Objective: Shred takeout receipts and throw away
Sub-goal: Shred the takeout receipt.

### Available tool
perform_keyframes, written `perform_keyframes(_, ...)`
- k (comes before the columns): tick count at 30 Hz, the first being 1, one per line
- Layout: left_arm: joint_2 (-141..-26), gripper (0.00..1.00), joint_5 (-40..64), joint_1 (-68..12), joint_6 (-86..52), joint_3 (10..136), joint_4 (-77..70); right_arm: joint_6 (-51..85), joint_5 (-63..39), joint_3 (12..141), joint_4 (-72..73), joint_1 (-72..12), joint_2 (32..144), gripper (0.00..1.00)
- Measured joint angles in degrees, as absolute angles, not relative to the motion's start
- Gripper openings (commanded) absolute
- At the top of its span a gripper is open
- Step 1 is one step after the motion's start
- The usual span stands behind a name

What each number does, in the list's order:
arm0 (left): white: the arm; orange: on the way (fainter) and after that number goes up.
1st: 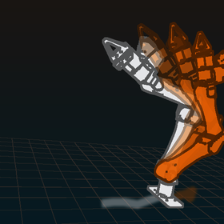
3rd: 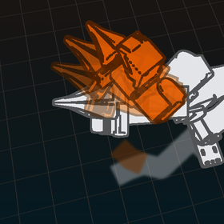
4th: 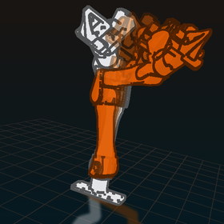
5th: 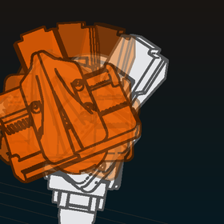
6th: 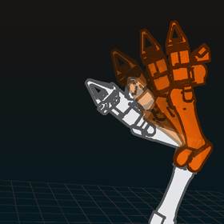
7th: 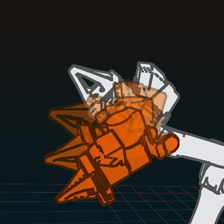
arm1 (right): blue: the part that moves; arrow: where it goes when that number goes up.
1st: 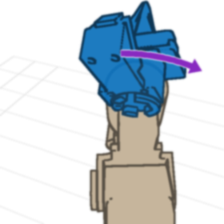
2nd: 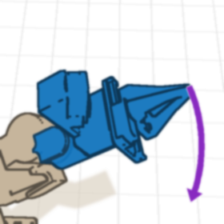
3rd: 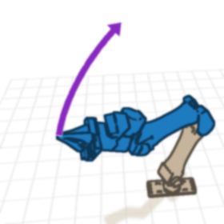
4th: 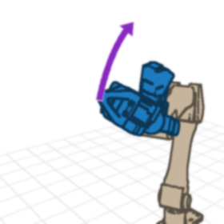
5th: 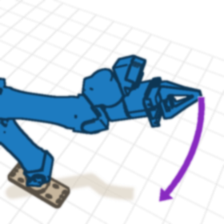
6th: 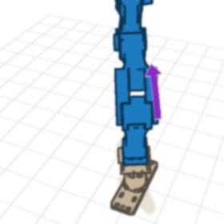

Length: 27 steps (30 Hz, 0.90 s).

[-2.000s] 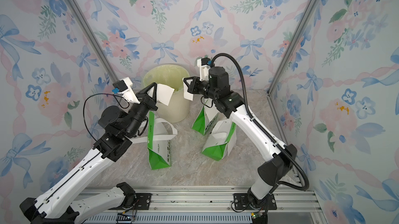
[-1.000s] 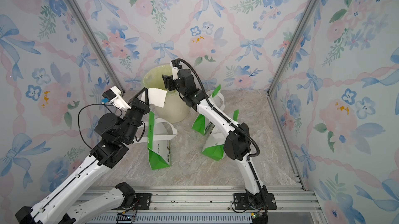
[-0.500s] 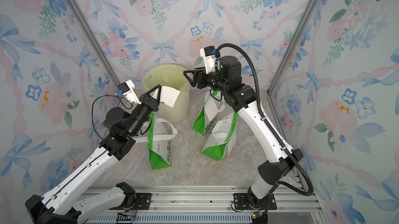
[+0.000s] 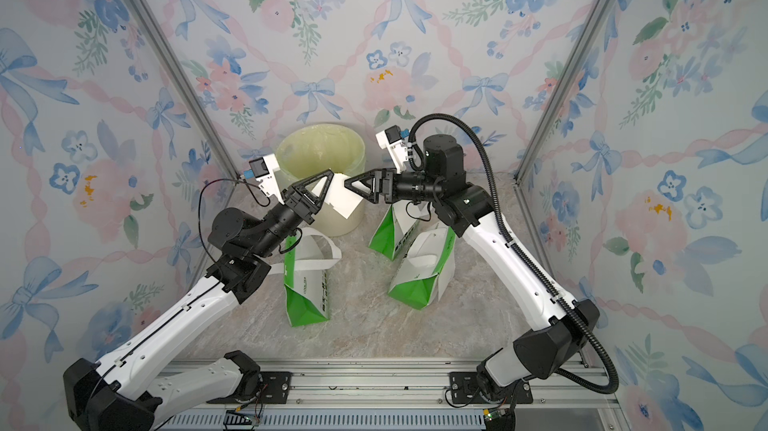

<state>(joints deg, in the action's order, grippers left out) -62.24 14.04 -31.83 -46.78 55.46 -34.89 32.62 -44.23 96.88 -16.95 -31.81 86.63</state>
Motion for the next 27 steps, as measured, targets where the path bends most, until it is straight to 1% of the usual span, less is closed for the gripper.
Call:
perform_keyframes(3,-62.1,0.0,14.4,-31.8,-47.6,54.4,-35.9,35.1,-45.5,96.4,-15.2,-32.3,86.6,0.58)
perform_keyframes(6,-62.0,0.0,14.5,-31.8,-48.3,53.9,-36.6,37.2,-46.6,96.3,-13.0,-32.9,86.6,0.41)
perform_keyframes(14,-61.5,0.0,14.5,-31.9,-48.8,53.5,-37.7,40.7,-48.2,96.1,-9.3,-33.6,86.6,0.01)
perform_keyframes(15,-61.4,0.0,14.4,-31.9,-48.7,53.4,-37.7,41.3,-48.4,96.1,-9.2,-33.6,86.6,0.0)
perform_keyframes(16,-61.3,0.05,14.4,-31.9,-48.8,53.3,-37.7,41.4,-48.4,96.1,-9.1,-33.6,86.6,0.0)
perform_keyframes(18,-61.2,0.23,14.6,-31.9,-48.6,53.3,-37.8,41.4,-48.5,96.1,-9.1,-33.6,86.6,0.0)
perform_keyframes(19,-61.2,0.29,15.0,-31.9,-48.7,53.3,-37.9,41.4,-48.5,96.1,-9.2,-33.6,86.6,0.0)
perform_keyframes(20,-61.2,0.32,15.4,-31.9,-48.5,53.3,-37.9,41.2,-48.5,96.1,-9.3,-33.6,86.6,0.0)
perform_keyframes(21,-61.3,0.34,16.1,-31.8,-48.8,53.3,-37.9,40.8,-48.5,96.1,-9.6,-33.6,86.6,0.0)
perform_keyframes(23,-61.6,0.36,17.5,-31.6,-49.3,53.3,-37.9,39.7,-48.5,96.2,-10.6,-33.6,86.6,0.0)
perform_keyframes(26,-62.9,0.35,19.9,-31.0,-49.8,53.9,-37.5,38.4,-48.8,96.4,-12.8,-33.6,86.6,0.0)
perform_keyframes(27,-63.4,0.33,20.5,-30.9,-50.1,54.2,-37.3,38.1,-48.9,96.4,-13.3,-33.6,86.6,0.0)
